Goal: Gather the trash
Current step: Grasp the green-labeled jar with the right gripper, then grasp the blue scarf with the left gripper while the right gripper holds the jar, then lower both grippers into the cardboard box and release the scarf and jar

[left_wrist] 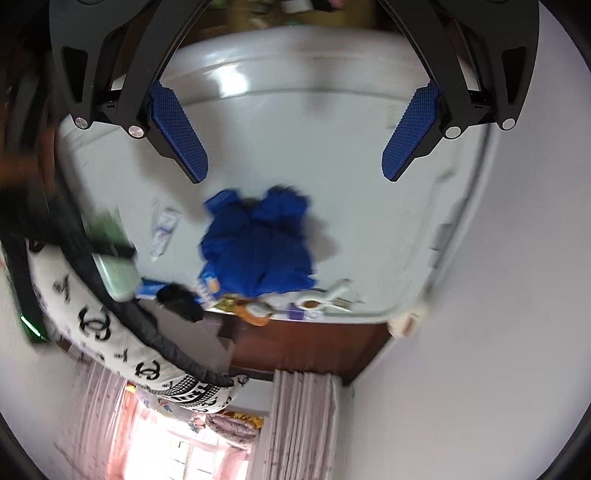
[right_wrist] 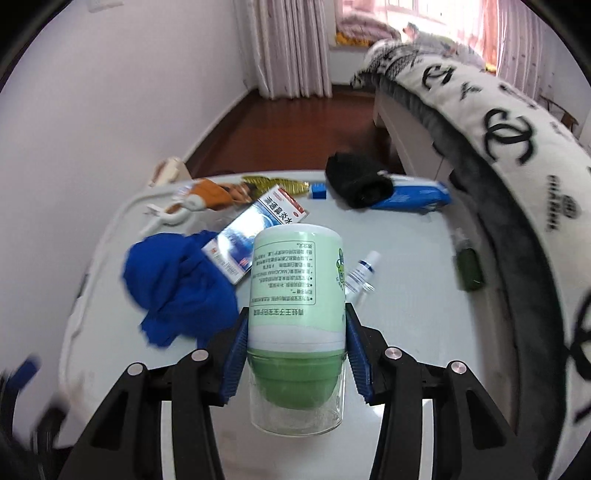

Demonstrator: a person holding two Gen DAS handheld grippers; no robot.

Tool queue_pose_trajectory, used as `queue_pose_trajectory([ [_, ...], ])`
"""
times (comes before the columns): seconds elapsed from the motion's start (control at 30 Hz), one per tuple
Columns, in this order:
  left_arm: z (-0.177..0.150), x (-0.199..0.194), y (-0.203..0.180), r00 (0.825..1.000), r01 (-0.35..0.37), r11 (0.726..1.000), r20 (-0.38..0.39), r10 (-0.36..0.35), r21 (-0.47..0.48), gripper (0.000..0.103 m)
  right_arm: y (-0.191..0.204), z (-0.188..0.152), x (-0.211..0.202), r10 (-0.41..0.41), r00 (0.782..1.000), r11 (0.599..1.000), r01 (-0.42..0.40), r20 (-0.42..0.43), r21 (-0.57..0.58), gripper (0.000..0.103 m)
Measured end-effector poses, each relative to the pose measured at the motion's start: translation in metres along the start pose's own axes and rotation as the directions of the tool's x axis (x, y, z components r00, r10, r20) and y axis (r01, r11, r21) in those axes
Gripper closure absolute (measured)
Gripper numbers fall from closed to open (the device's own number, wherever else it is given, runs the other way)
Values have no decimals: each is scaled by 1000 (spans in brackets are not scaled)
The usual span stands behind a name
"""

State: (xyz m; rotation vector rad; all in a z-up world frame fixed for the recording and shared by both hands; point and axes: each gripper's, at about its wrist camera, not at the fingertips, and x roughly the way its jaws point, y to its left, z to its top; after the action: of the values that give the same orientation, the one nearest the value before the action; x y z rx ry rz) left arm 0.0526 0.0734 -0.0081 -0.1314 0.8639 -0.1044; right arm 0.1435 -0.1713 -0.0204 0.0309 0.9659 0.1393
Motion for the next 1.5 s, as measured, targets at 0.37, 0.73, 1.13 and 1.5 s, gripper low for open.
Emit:
queue_pose_trajectory([
  [0.37,59,144,-35,988,-73,997,-133,76,27,11,-25,-48,-39,42,998,999,-42,45,-13,55],
  [0.73,45,118,-38,1000,-20,994,5,20,104,88,-14,-53,-44,86,995,995,-83,55,-64,55],
  [1.13,9,-29,-30,990,-30,978,140,1,206,88,0,-65,-81,102,987,990,-88,122,-111,55],
  [1.5,-154,-56,-32,984,41,960,-176,9,278,78,31,-210,-75,177,980,982,-182,-89,-57,55],
])
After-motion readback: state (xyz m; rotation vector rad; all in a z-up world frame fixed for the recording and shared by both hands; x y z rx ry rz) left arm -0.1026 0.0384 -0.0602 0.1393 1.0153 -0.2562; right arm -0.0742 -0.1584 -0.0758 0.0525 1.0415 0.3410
